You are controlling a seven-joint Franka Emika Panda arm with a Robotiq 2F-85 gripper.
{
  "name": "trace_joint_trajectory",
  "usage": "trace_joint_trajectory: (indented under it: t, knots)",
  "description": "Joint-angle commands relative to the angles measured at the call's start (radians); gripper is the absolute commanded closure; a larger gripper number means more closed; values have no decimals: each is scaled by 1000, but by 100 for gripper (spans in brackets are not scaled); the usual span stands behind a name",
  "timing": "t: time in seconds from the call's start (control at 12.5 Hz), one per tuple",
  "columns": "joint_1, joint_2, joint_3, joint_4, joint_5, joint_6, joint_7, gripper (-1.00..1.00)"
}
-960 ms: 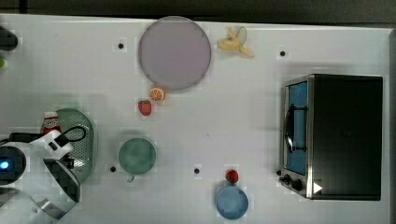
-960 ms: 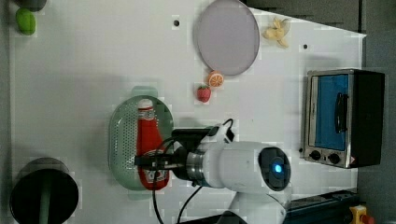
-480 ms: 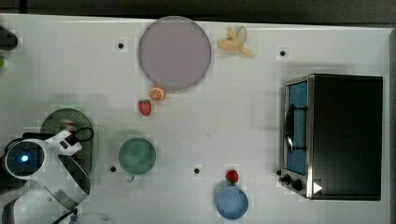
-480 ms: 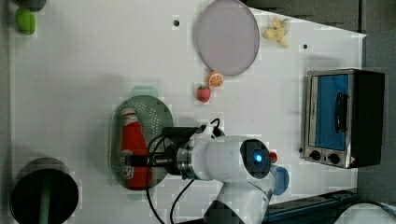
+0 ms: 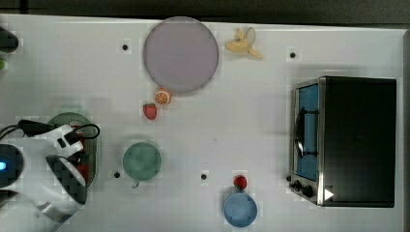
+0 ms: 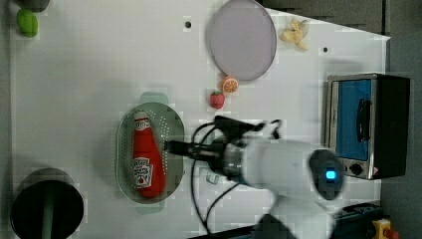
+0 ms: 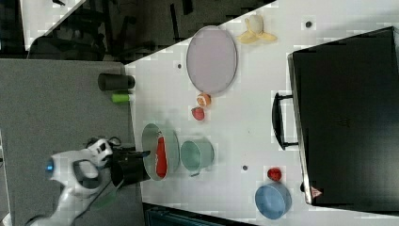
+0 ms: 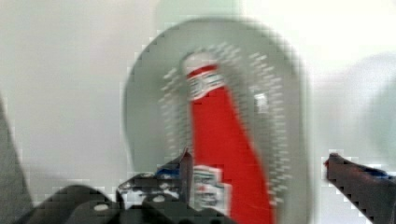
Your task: Pick Ketchup from the table and place it in strainer.
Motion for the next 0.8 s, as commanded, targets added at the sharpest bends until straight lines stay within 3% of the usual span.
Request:
trace_joint_trajectory:
  t: [0.08, 0.32, 0.56, 0.8]
  knots:
    - [-121, -133, 0, 125, 71, -184, 47, -100]
    - [-204, -207, -48, 262, 194, -441, 35, -100]
    - [-260, -245, -168, 409, 209, -657, 34, -100]
    - [-280, -268, -318, 522, 207, -816, -19, -100]
